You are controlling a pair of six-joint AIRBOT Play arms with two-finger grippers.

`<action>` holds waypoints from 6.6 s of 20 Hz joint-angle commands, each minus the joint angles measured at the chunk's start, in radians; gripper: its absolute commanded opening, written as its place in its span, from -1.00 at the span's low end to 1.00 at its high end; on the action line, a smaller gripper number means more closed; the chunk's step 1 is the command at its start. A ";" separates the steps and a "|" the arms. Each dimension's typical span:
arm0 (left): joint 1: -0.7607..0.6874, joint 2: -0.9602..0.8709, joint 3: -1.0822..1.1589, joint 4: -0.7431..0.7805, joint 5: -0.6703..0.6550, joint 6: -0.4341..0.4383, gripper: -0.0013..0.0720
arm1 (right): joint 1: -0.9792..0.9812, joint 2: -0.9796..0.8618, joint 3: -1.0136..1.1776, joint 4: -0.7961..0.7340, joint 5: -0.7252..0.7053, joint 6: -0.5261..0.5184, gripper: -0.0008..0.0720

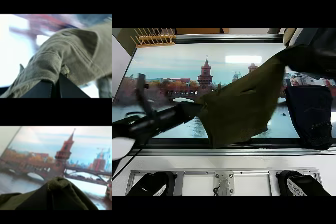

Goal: Fold the clothes and pants, and hang the long-sleeved shirts on hangers.

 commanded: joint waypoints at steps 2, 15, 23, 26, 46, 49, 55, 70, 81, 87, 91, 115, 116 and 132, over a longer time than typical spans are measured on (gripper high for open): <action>0.215 -0.346 0.023 -0.069 0.166 0.220 -0.93 | 0.067 -0.332 0.004 -0.137 -0.114 0.030 -0.94; 0.397 -0.680 0.134 -0.239 -0.022 0.534 -0.93 | 0.118 -0.337 -0.200 -0.209 -0.114 -0.030 -0.94; 0.335 -0.640 -0.135 -0.248 0.025 0.552 -0.93 | 0.197 -0.264 -0.642 -0.211 -0.300 -0.023 -0.94; 0.289 -0.640 -0.137 -0.247 0.020 0.552 -0.93 | 0.198 -0.264 -0.657 -0.216 -0.306 -0.023 -0.94; 0.277 -0.192 -0.135 -0.241 -0.088 0.585 -0.93 | -0.238 -0.534 -0.368 0.138 0.093 -0.382 0.97; 0.277 -0.178 -0.135 -0.243 -0.090 0.585 -0.93 | -0.220 -0.678 -0.286 0.163 0.095 -0.418 0.97; 0.277 -0.178 -0.135 -0.248 -0.091 0.585 -0.93 | -0.081 -0.804 -0.209 0.345 0.097 -0.422 0.97; 0.277 -0.178 -0.135 -0.248 -0.093 0.585 -0.93 | -0.098 -0.719 0.016 0.164 0.114 -0.378 -0.94; 0.277 -0.178 -0.135 -0.248 -0.092 0.585 -0.93 | -0.613 -0.575 0.289 0.028 -0.083 0.023 -0.94; 0.277 -0.178 -0.135 -0.248 -0.093 0.585 -0.93 | -0.691 -0.481 0.288 0.015 -0.109 0.086 -0.94; 0.277 -0.178 -0.135 -0.248 -0.104 0.585 -0.93 | -0.689 -0.439 0.288 -0.154 -0.016 0.144 -0.94; 0.277 -0.178 -0.135 -0.239 -0.119 0.586 -0.93 | -0.679 -0.267 -0.029 -0.661 0.546 0.183 -0.62; 0.277 -0.178 -0.135 -0.239 -0.119 0.586 -0.93 | -0.679 -0.263 -0.029 -0.661 0.553 0.183 0.15; 0.277 -0.178 -0.135 -0.240 -0.117 0.594 -0.93 | -0.088 0.038 -0.029 -0.427 0.298 0.104 -0.92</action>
